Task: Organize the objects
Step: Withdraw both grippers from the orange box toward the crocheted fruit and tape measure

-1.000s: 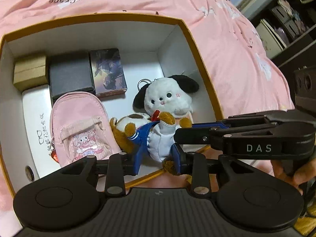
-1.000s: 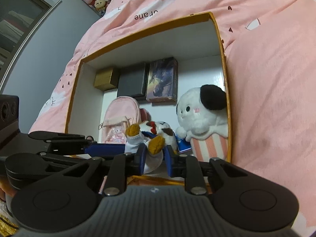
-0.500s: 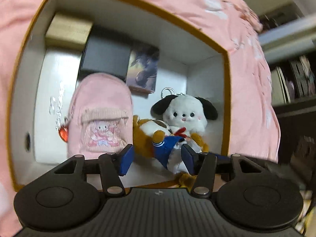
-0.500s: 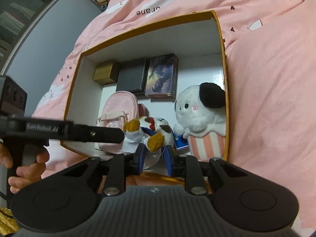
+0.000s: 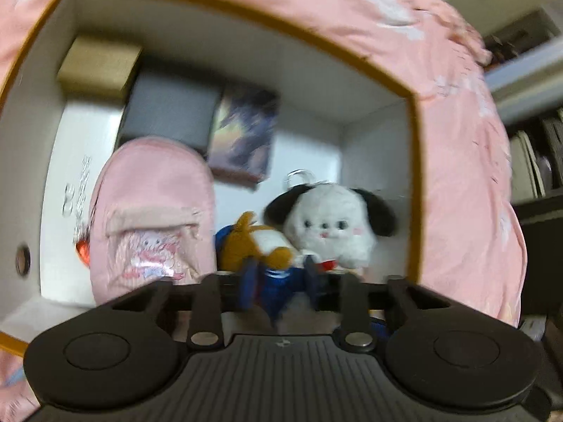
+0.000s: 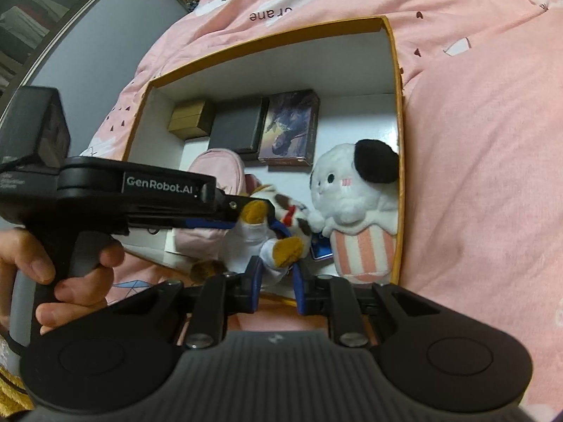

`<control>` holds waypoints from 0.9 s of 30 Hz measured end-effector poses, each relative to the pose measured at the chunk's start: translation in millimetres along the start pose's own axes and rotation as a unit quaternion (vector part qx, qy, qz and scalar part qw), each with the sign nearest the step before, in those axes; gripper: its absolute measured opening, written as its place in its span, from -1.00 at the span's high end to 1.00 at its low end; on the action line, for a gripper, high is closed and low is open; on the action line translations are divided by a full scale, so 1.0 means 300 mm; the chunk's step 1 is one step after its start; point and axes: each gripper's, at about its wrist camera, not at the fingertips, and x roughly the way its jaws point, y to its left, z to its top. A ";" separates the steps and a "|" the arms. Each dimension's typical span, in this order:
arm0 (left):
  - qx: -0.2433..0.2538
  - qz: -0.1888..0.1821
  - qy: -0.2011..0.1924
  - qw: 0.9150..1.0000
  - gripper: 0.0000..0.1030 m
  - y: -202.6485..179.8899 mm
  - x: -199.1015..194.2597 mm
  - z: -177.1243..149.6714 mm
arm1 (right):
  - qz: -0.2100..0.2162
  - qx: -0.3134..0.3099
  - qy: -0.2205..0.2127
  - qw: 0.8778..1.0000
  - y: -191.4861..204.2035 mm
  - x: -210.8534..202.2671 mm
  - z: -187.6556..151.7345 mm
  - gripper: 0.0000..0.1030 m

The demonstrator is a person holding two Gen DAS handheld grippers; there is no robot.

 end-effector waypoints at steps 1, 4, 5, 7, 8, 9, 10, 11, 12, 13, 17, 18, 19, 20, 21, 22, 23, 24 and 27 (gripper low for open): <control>0.021 0.014 -0.012 1.000 0.56 -0.021 -0.017 -0.006 | 0.003 -0.002 0.001 1.000 0.005 0.004 -0.001 0.58; 0.059 0.038 -0.034 0.997 0.57 -0.054 -0.035 -0.020 | 0.014 -0.007 0.001 1.000 0.017 0.027 0.009 0.58; 0.057 0.038 -0.036 0.997 0.57 -0.048 -0.039 -0.019 | 0.012 -0.008 0.003 1.000 0.022 0.042 0.012 0.58; 0.046 0.020 -0.038 0.998 0.78 -0.029 -0.048 -0.008 | -0.003 -0.019 0.007 1.000 0.032 0.079 0.012 0.58; 0.041 0.005 -0.033 0.999 0.89 -0.022 -0.046 0.004 | -0.014 -0.022 0.010 1.000 0.033 0.102 0.014 0.59; 0.034 -0.007 -0.023 0.999 0.91 -0.020 -0.036 0.013 | -0.018 -0.017 0.014 1.000 0.027 0.125 0.017 0.59; 0.032 -0.006 -0.018 0.999 0.91 -0.019 -0.021 0.023 | -0.010 -0.008 0.021 1.000 0.019 0.142 0.022 0.59; 0.036 0.007 -0.020 0.999 0.91 -0.019 -0.012 0.024 | -0.001 0.002 0.026 1.000 0.012 0.154 0.028 0.59; 0.040 0.016 -0.021 0.999 0.91 -0.023 0.004 0.021 | 0.004 0.007 0.031 0.999 0.011 0.160 0.031 0.58; 0.039 0.015 -0.019 0.999 0.91 -0.020 0.013 0.018 | 0.004 0.006 0.033 0.999 0.014 0.161 0.031 0.54; 0.044 0.024 -0.007 0.999 0.91 -0.003 0.040 0.004 | -0.005 0.001 0.025 1.000 0.019 0.125 0.022 0.52; 0.041 0.023 -0.003 0.999 0.91 0.002 0.044 -0.007 | -0.006 0.000 0.021 1.000 0.018 0.112 0.021 0.52; 0.040 0.023 0.003 0.999 0.91 0.006 0.056 -0.018 | -0.009 -0.003 0.016 1.000 0.019 0.100 0.018 0.51; 0.039 0.026 0.005 0.999 0.91 0.007 0.072 -0.030 | -0.012 -0.007 0.010 1.000 0.020 0.088 0.014 0.49; 0.039 0.032 0.001 0.999 0.91 0.012 0.078 -0.049 | -0.017 -0.010 0.004 1.000 0.022 0.078 0.010 0.48; 0.041 0.034 -0.012 0.999 0.89 0.010 0.075 -0.064 | -0.023 -0.014 -0.003 1.000 0.024 0.068 0.006 0.46; 0.042 0.032 -0.029 0.998 0.86 0.008 0.068 -0.080 | -0.030 -0.022 -0.012 0.999 0.031 0.055 -0.001 0.38; 0.042 0.030 -0.050 0.997 0.79 0.005 0.053 -0.099 | -0.036 -0.030 -0.023 0.999 0.038 0.042 -0.010 0.32; 0.059 0.031 -0.120 0.991 0.66 -0.017 -0.008 -0.171 | -0.046 -0.059 -0.060 0.995 0.067 -0.009 -0.048 0.29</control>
